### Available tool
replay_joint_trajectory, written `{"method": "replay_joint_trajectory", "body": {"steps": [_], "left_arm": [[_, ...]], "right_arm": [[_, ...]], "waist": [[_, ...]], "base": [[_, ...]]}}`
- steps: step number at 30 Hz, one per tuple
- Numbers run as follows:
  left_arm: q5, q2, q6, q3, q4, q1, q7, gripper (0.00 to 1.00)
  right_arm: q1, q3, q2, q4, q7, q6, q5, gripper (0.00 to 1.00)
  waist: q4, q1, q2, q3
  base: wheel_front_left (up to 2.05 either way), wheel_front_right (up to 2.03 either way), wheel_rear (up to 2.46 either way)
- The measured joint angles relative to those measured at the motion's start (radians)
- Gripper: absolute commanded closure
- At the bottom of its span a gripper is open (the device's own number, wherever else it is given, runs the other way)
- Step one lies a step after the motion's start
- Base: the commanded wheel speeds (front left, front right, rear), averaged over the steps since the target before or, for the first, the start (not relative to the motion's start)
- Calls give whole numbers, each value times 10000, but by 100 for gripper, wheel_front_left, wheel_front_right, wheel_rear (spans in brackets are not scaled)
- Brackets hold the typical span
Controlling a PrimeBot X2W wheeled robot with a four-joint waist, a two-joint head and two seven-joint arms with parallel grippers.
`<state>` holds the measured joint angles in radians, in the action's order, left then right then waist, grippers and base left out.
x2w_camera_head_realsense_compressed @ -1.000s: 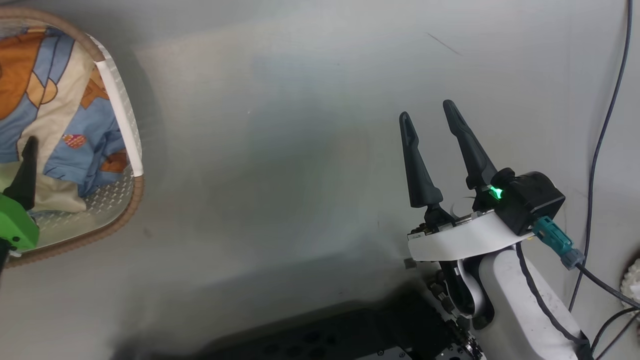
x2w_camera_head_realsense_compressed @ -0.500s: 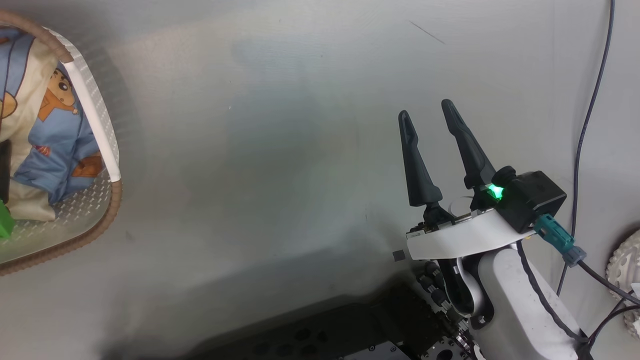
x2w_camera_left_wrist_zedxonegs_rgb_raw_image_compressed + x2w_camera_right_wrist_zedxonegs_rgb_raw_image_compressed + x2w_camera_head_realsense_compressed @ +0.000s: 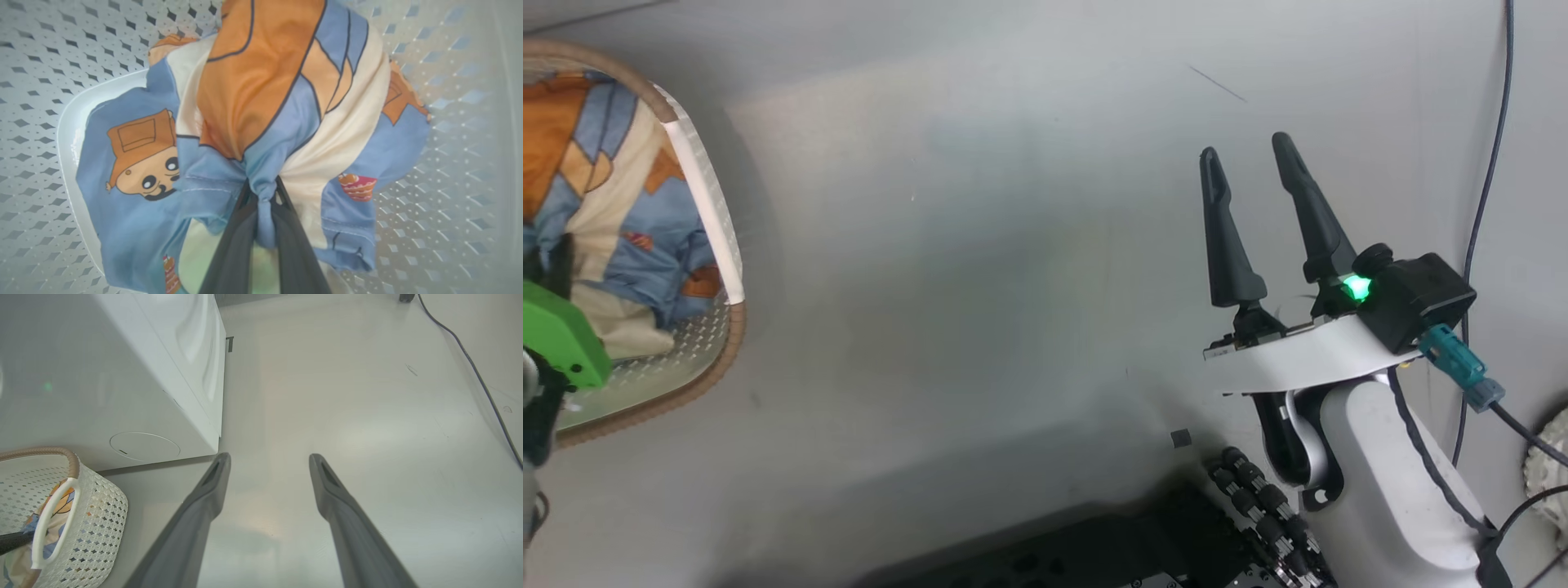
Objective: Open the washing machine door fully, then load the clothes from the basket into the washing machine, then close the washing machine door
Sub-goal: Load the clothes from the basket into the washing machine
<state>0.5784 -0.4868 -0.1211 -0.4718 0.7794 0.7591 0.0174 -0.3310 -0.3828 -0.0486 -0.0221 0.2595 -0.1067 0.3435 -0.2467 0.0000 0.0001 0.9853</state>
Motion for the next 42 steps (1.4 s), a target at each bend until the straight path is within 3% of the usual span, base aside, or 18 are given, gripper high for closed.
{"method": "replay_joint_trajectory", "body": {"steps": [16,29,42], "left_arm": [[374,1279,-8,-111,384,-778,-2489,100],[623,1778,-8,146,-194,-1510,-2740,100],[384,2027,-8,2180,-2566,-2646,-2731,100]], "right_arm": [[-202,738,-8,608,0,144,-272,0],[281,1319,-12,1085,0,462,-364,0],[1127,1824,-79,1582,0,830,-408,0]], "waist": [[744,0,0,-1795],[1406,-1,0,-3430],[2047,-1,0,-5304]], "base": [[0,0,0],[0,0,0],[0,0,0]]}}
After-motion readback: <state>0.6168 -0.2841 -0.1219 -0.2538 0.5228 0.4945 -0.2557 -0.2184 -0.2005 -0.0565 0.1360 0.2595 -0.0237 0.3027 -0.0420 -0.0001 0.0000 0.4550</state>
